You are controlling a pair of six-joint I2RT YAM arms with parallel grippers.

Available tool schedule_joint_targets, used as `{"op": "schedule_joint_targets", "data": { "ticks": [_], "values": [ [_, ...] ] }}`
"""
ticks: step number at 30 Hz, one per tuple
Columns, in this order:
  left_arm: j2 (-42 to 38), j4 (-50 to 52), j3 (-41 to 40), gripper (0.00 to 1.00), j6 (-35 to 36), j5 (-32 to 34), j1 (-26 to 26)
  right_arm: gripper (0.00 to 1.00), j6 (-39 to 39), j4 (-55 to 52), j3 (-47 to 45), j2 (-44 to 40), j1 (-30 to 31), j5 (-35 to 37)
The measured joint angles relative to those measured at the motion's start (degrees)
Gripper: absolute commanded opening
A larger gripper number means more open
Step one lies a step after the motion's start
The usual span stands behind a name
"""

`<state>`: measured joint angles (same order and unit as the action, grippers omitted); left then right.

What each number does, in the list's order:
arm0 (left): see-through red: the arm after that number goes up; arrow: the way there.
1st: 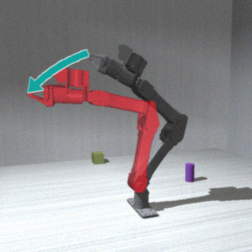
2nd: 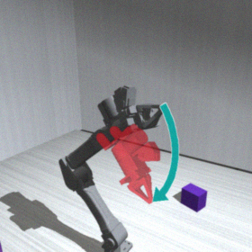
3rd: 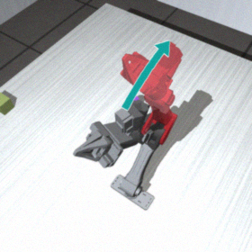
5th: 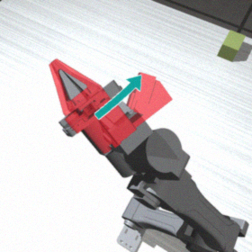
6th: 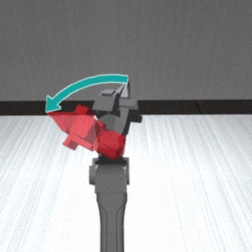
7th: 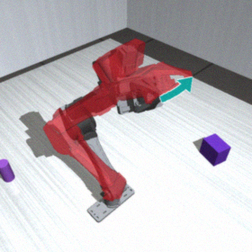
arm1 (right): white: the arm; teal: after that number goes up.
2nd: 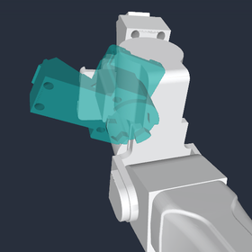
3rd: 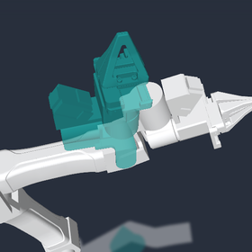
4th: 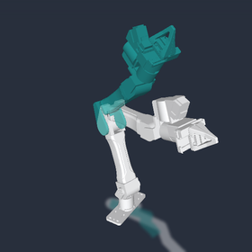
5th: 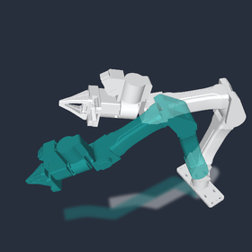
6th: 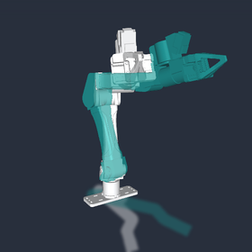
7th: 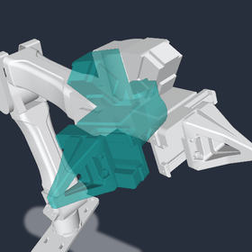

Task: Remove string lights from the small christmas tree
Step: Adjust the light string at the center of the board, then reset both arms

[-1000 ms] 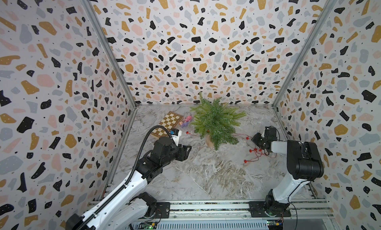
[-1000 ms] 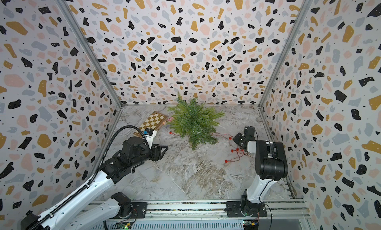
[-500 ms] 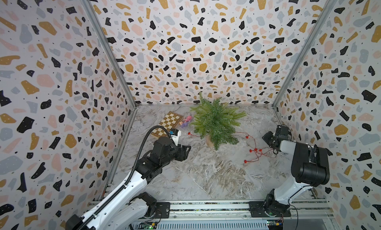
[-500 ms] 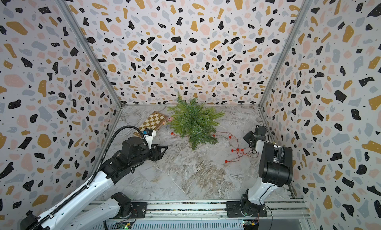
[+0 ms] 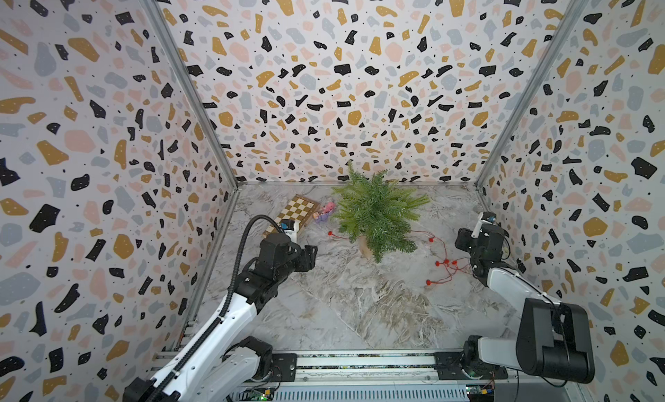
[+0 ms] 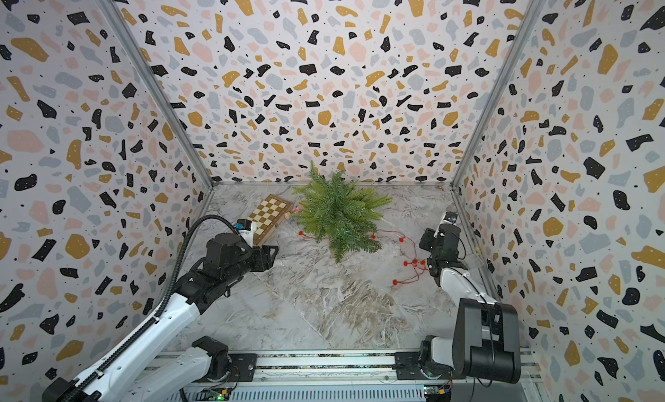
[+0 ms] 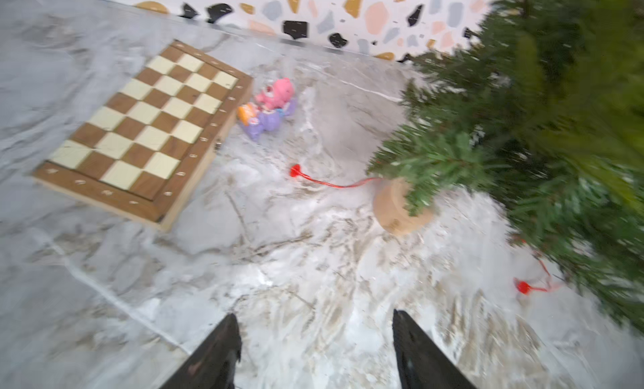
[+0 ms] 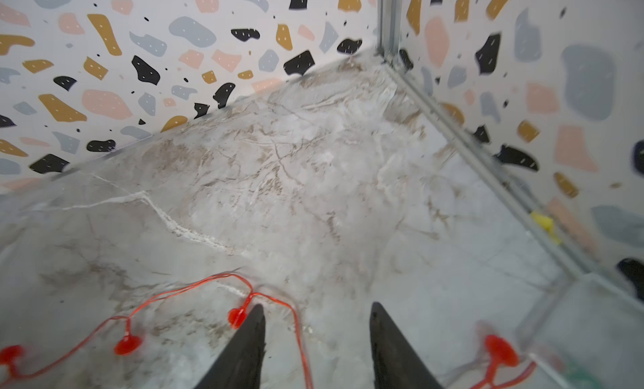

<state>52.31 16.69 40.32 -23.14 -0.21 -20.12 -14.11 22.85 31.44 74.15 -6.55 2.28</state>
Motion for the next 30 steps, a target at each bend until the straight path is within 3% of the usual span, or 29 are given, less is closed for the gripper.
{"op": "schedule_joint_targets", "data": {
  "ticks": [6,9,14,21,23,24,25,30],
  "values": [
    [1.8,-2.2,-0.3,0.69,-2.4,3.5,7.4,0.56,5.9,10.7,-7.6,1.5,-0.2,-2.5],
    [2.1,-3.2,-1.6,0.69,-3.0,4.0,8.1,0.55,6.9,19.3,-12.6,3.4,-0.1,-5.5],
    [1.7,-5.7,-4.3,0.69,-2.8,5.0,8.3,0.56,8.0,24.7,-13.9,6.2,1.6,-7.6],
    [3.3,-7.6,-4.9,0.70,-0.6,6.6,8.5,0.58,13.0,39.1,-18.0,10.5,10.8,-5.2],
    [4.5,-9.0,-4.9,0.70,0.6,6.9,8.5,0.65,13.3,40.2,-18.3,11.4,10.3,-4.9],
    [5.4,-9.7,-4.9,0.69,1.6,7.2,8.5,0.93,13.4,40.5,-18.3,11.4,10.0,-4.8],
    [6.4,-10.2,-4.9,0.70,2.7,8.0,8.5,0.99,13.4,41.1,-18.3,11.4,9.8,-4.5],
    [10.1,-12.6,-5.0,0.71,10.6,13.3,8.7,0.99,14.1,42.5,-18.3,11.4,9.6,-4.0]
  ]
}}
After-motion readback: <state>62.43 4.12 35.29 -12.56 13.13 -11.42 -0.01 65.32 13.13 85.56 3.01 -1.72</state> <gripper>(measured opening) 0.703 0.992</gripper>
